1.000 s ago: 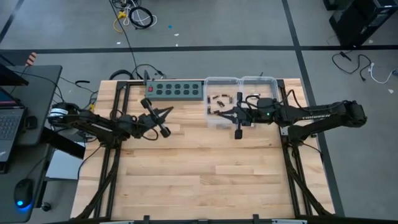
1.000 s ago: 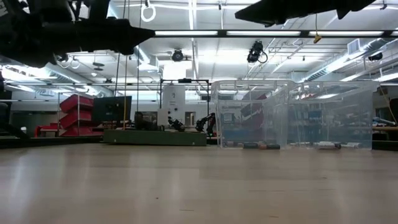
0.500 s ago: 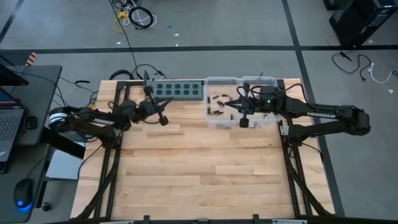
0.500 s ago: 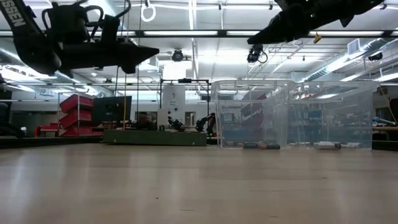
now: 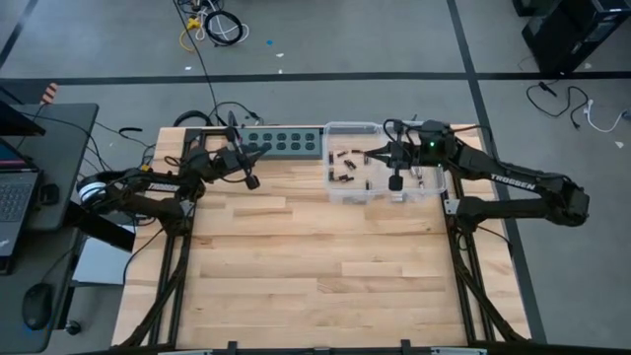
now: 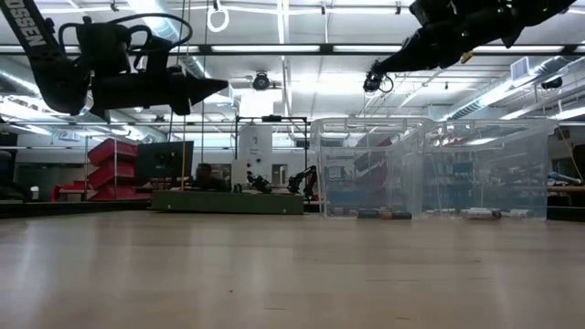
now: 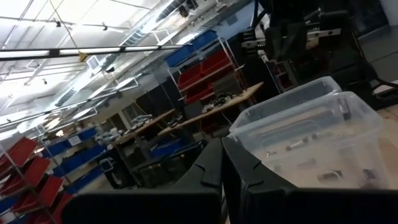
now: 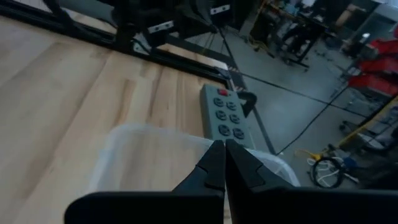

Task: Sort batteries
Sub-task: Return to Home Position

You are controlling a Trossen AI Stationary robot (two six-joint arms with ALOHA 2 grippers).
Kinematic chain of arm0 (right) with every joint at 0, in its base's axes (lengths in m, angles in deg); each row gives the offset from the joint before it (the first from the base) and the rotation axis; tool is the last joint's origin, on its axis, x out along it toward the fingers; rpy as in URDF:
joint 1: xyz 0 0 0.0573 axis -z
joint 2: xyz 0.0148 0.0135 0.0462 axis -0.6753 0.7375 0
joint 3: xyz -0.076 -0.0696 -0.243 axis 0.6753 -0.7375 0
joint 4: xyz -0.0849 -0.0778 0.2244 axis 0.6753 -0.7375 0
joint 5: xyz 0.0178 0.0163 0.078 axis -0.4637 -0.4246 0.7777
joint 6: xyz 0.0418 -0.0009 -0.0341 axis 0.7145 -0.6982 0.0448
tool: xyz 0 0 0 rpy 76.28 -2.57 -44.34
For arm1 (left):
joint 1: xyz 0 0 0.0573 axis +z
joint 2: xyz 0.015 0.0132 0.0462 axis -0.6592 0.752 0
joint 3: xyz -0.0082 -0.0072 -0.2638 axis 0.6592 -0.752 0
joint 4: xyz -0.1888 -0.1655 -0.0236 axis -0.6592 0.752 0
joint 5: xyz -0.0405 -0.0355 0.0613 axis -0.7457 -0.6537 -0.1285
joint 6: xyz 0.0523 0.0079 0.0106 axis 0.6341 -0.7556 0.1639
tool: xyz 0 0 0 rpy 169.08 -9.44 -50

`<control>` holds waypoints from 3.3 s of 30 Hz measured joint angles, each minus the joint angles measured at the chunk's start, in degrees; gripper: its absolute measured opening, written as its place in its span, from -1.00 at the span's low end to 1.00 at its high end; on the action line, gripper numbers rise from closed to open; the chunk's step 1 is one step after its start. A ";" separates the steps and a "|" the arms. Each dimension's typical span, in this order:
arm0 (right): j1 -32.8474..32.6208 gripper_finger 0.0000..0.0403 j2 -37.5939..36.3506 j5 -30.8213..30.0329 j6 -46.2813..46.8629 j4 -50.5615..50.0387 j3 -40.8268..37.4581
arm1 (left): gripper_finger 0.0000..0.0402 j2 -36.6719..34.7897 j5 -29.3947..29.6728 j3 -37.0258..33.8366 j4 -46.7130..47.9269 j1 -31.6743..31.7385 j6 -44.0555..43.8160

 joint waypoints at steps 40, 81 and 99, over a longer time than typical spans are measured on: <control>4.28 -1.00 -32.47 15.90 23.10 31.55 -34.84 | -0.99 0.04 0.15 0.00 3.37 3.41 -4.33; -14.62 -1.00 1.25 4.37 24.91 3.61 -9.43 | -0.99 0.04 -1.64 4.28 0.66 -5.77 -12.72; -28.71 -1.00 -22.03 -1.49 20.76 3.66 -19.65 | -0.99 0.04 -0.05 4.28 0.81 -5.62 -12.27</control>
